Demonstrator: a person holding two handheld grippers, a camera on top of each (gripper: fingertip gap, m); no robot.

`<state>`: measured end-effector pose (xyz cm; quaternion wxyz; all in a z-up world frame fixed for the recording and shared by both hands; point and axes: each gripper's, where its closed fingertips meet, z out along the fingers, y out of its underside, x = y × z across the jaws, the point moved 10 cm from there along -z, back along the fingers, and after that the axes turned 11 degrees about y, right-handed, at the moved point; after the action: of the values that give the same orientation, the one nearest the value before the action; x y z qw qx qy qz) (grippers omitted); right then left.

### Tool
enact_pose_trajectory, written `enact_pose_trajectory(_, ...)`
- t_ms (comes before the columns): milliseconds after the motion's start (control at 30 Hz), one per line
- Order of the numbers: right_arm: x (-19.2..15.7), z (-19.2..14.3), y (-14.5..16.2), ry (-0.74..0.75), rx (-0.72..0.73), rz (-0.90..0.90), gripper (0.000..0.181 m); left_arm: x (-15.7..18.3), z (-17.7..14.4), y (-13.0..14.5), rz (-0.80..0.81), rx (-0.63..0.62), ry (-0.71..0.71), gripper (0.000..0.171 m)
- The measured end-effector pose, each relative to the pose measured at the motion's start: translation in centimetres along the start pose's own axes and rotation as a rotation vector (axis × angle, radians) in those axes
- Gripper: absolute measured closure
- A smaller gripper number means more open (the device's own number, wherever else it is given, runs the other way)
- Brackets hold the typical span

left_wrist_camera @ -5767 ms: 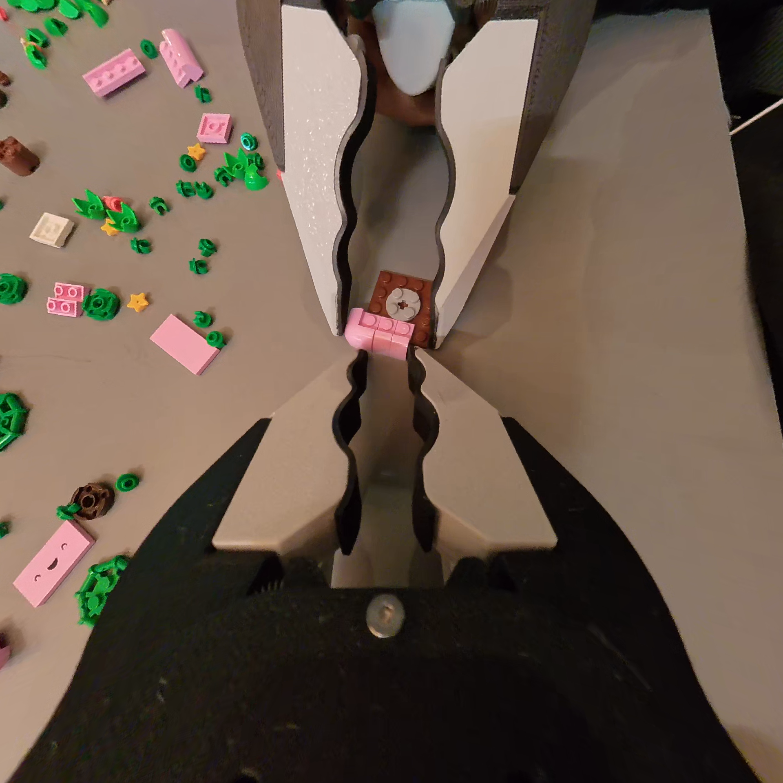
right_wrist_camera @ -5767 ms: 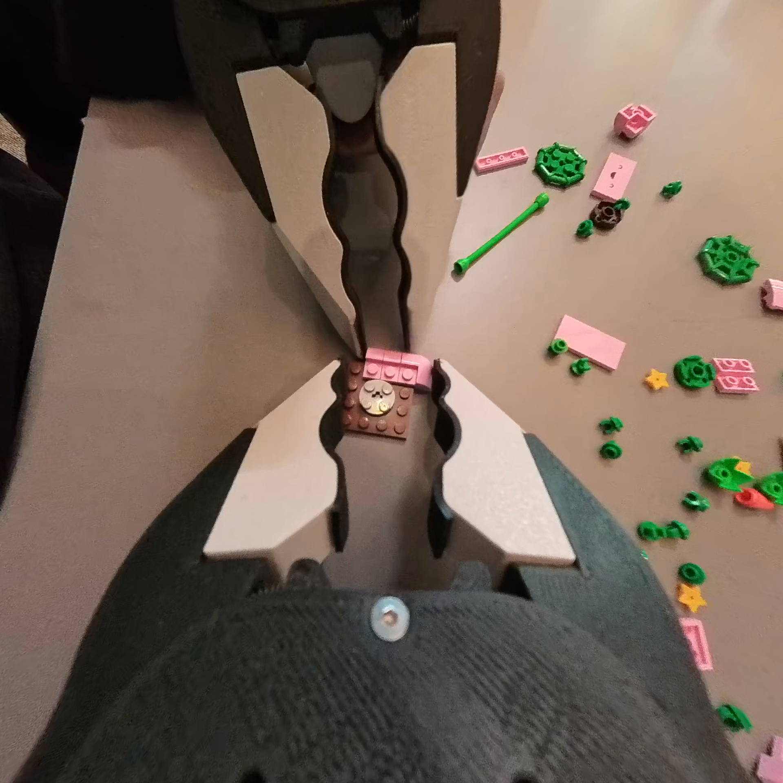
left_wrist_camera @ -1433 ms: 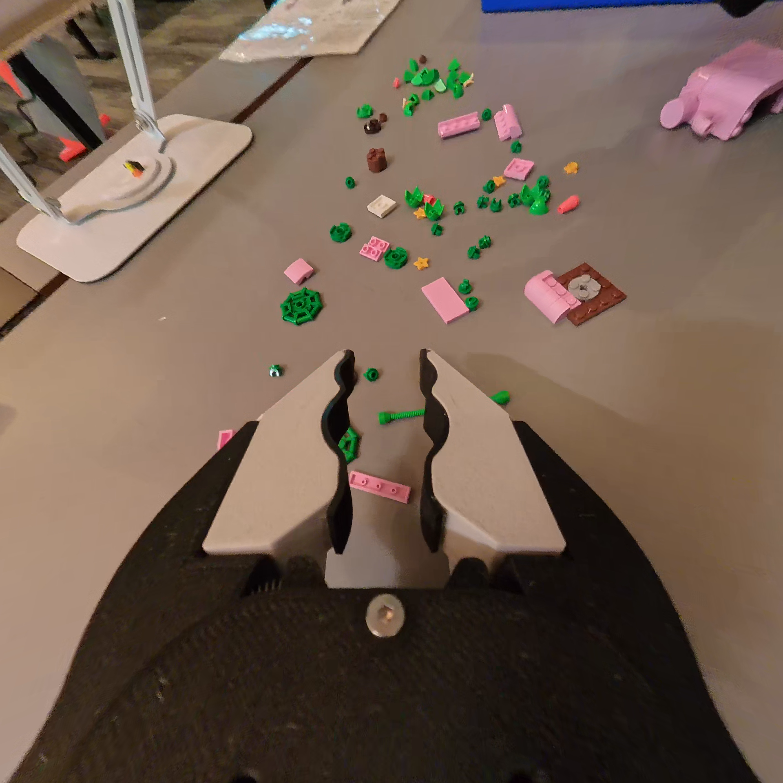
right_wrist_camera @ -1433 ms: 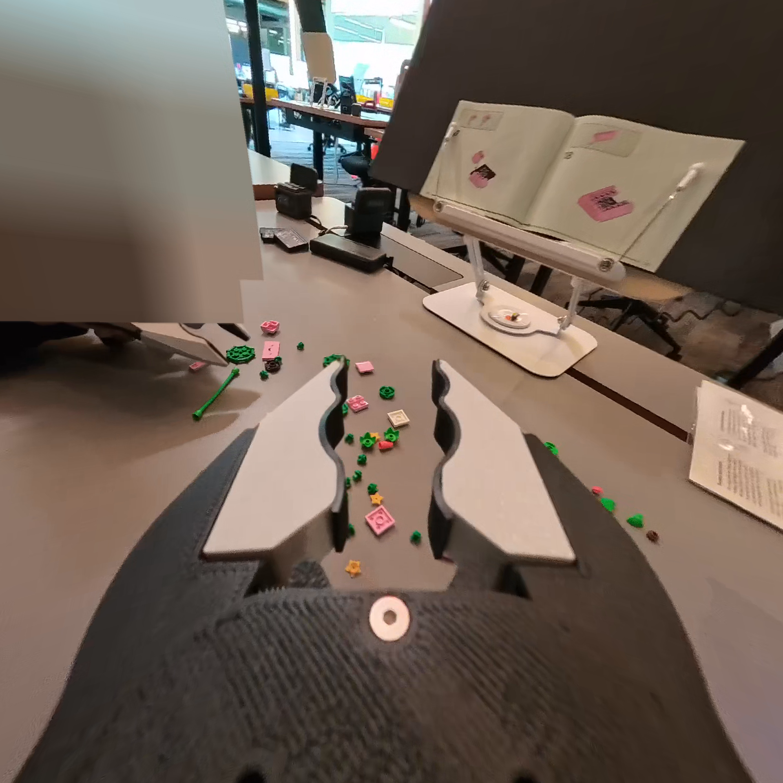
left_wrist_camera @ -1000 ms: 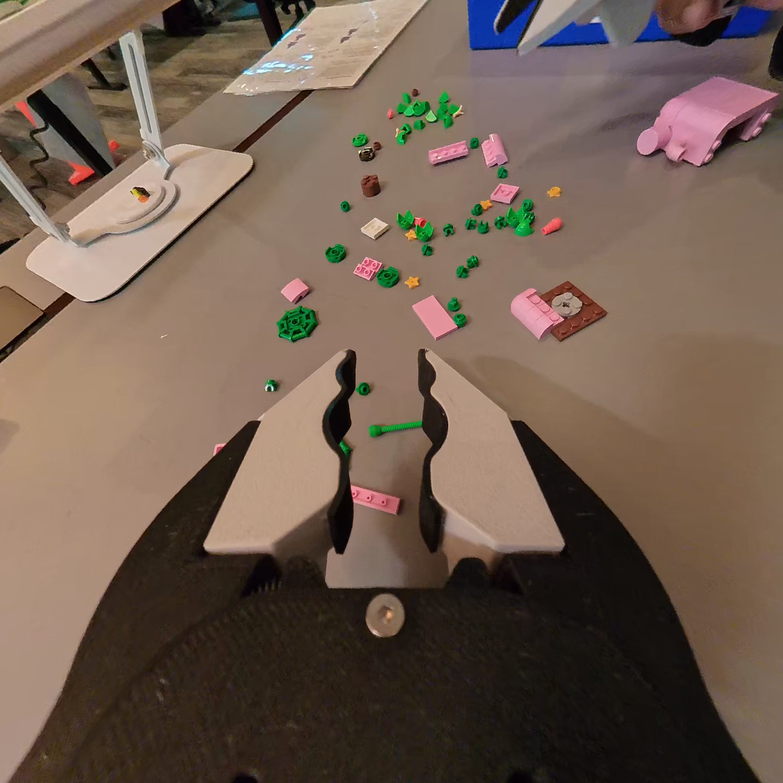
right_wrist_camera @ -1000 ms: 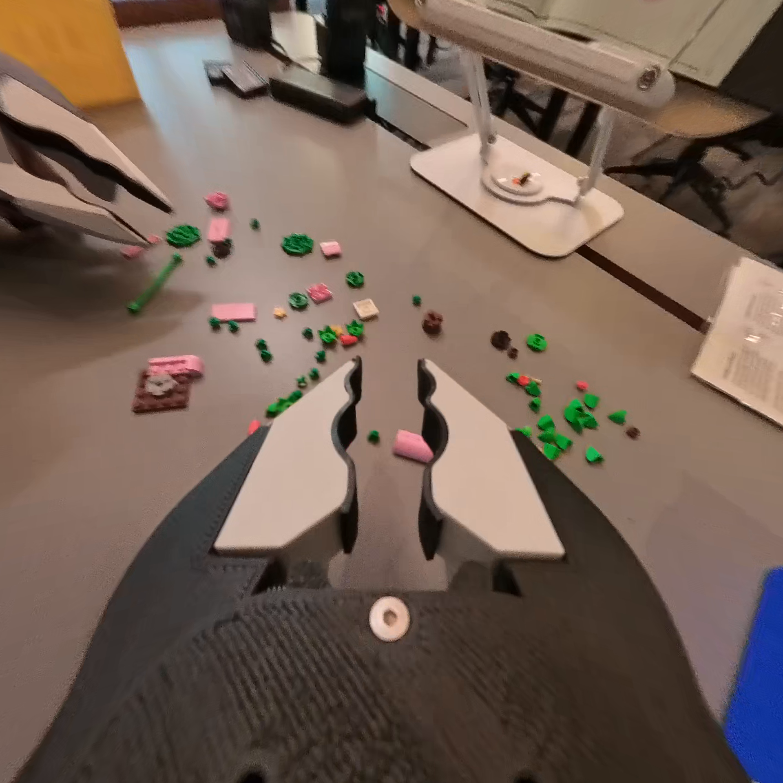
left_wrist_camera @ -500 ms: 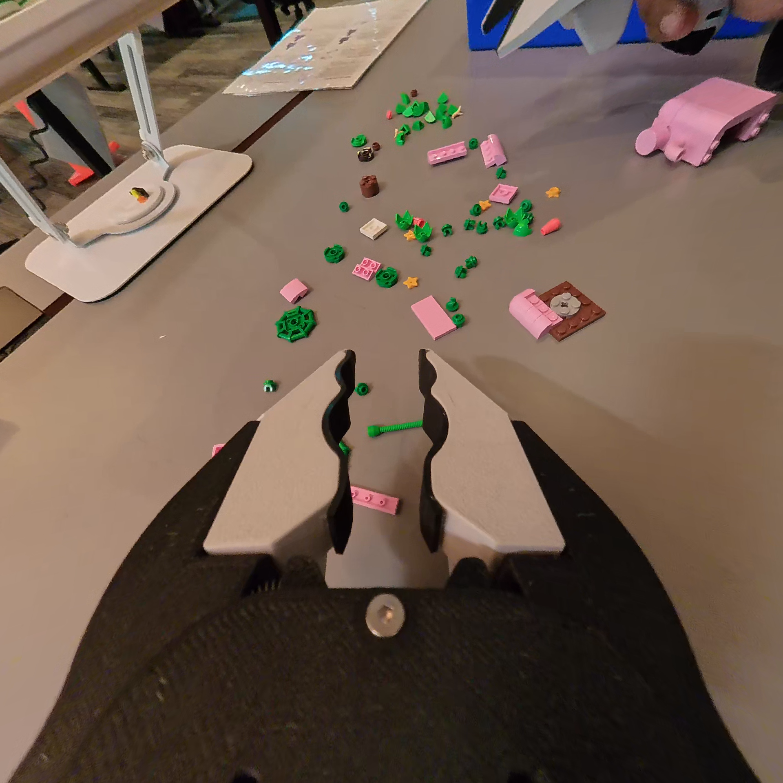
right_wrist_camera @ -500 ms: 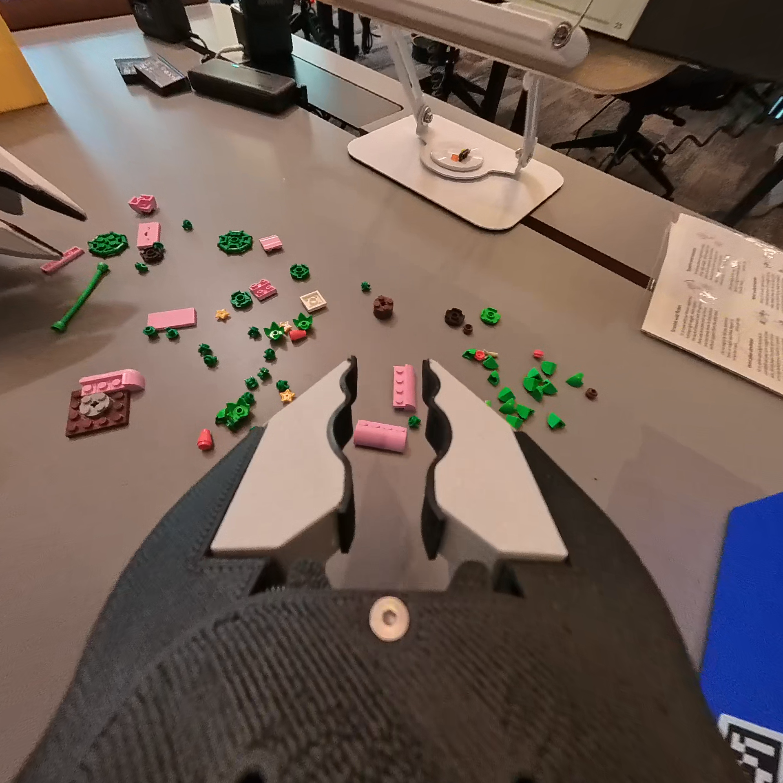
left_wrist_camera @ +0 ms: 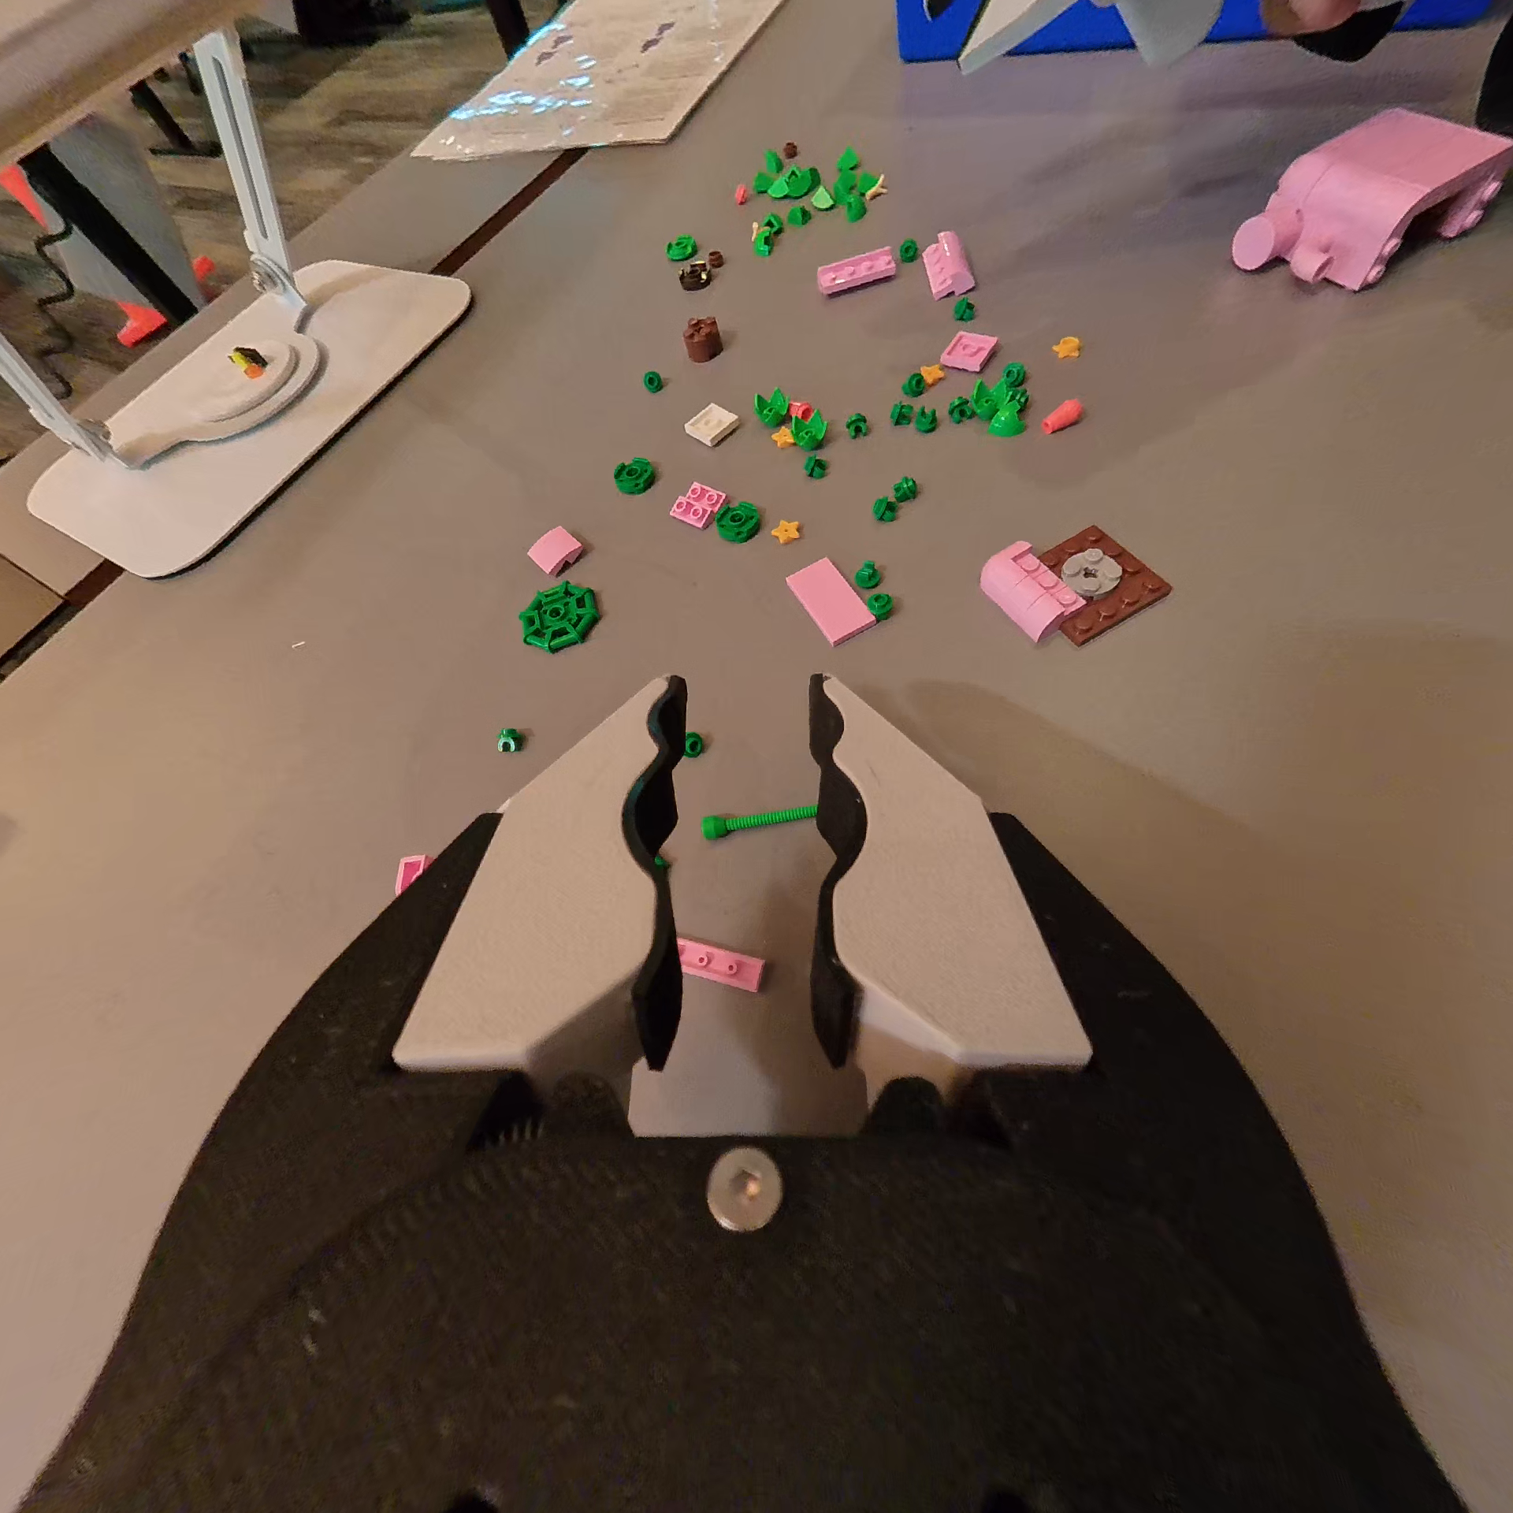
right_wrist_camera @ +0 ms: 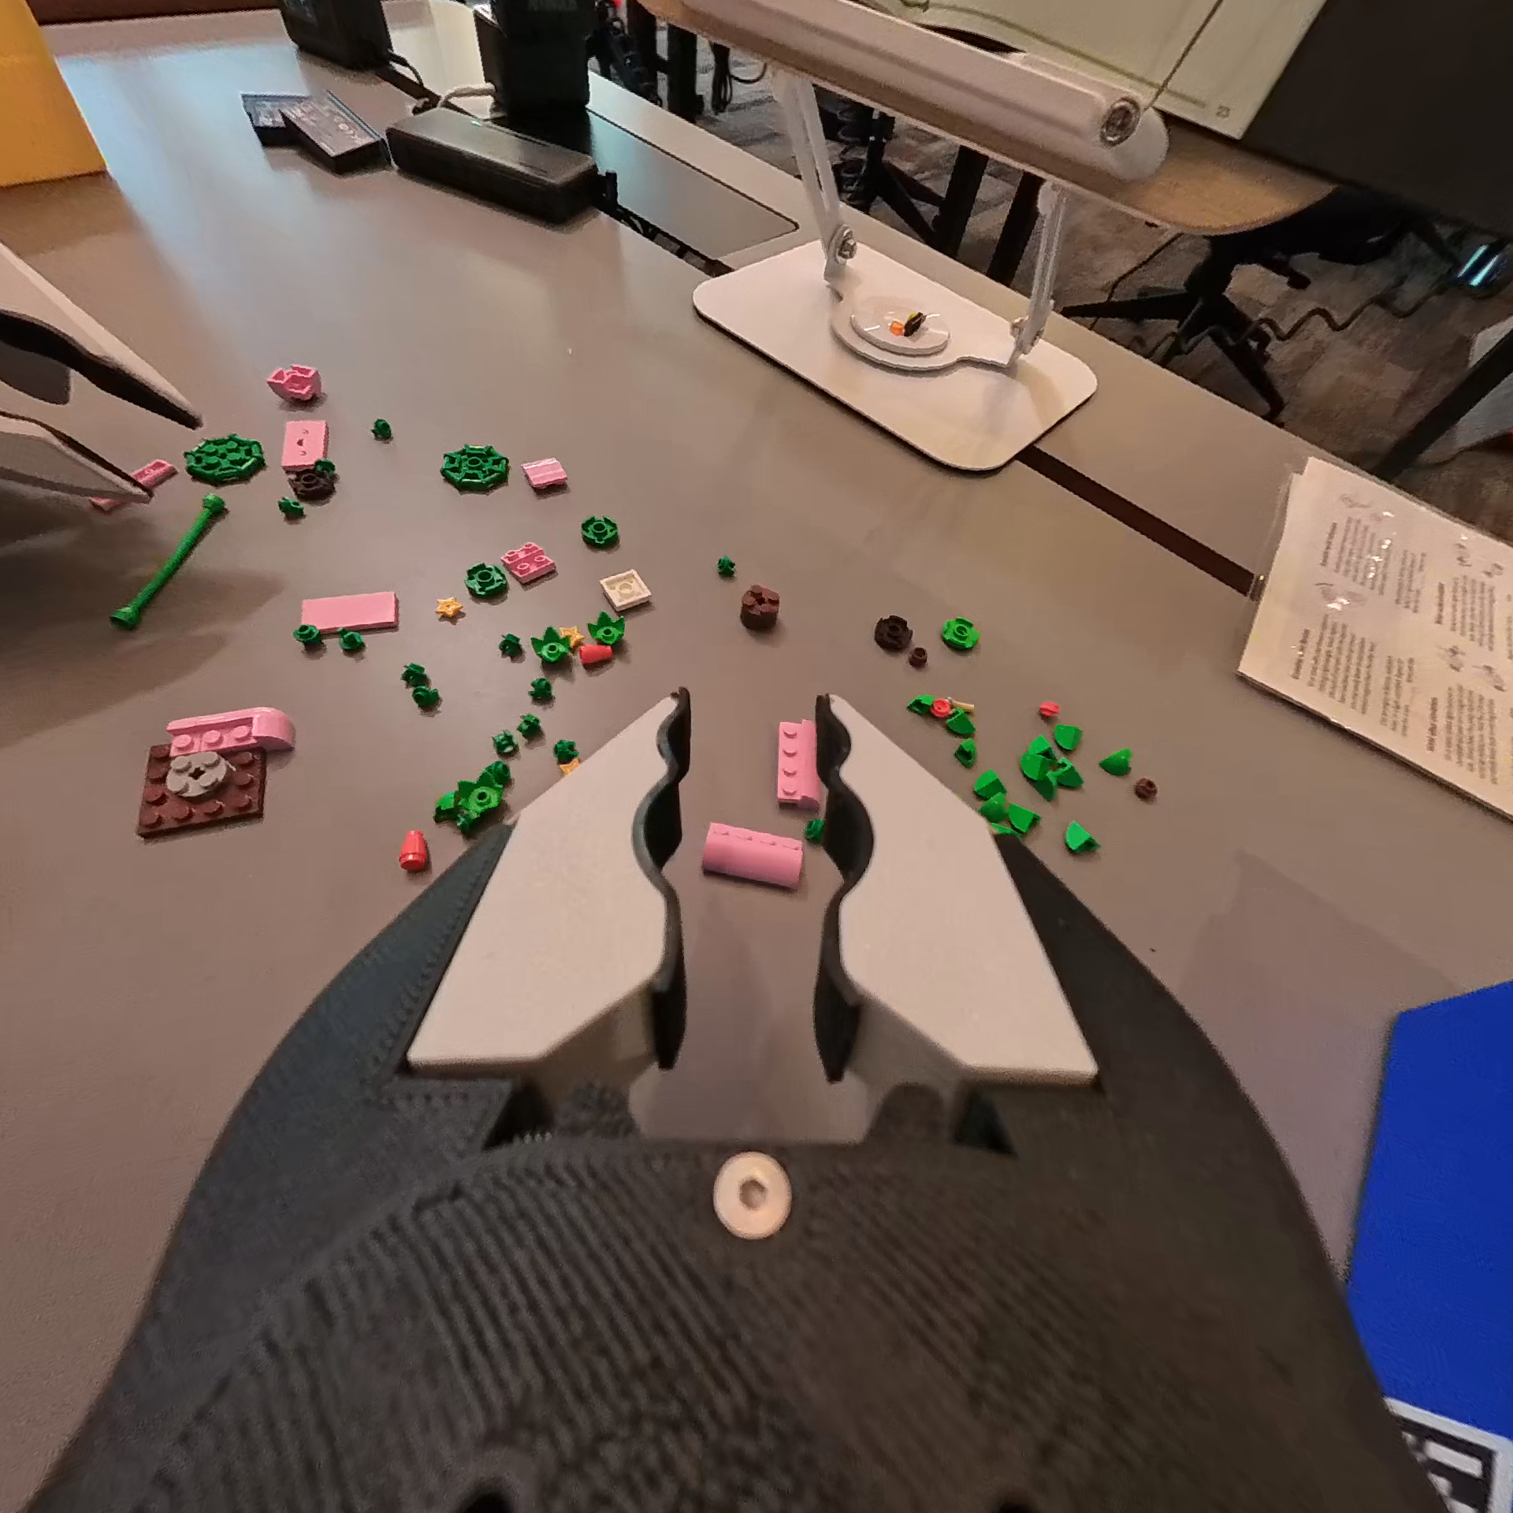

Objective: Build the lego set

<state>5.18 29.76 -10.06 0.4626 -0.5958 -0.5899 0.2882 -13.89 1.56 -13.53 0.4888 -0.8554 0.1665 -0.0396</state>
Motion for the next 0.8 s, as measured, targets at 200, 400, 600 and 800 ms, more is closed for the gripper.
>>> enact_pose_trajectory(200, -0.6, 0.0, -0.2, 0.011, 0.001, -0.042, 0.152, -0.5, -0.3, 0.1, -0.026, 0.006, -0.038, 0.143)
enact_pose_trajectory(400, -0.7, -0.2, -0.4, 0.01, 0.014, -0.04, 0.151, -1.9, -1.2, 0.2, -0.139, 0.045, -0.083, 0.148)
enact_pose_trajectory(600, -1.4, -0.4, -0.8, 0.004, 0.031, -0.062, 0.151, -2.2, -1.2, 0.4, -0.146, 0.032, -0.119, 0.15)
enact_pose_trajectory(800, -2.4, -0.7, -1.3, 0.022, 0.044, -0.138, 0.151, -2.8, -1.4, 0.7, -0.222, 0.04, -0.119, 0.152)
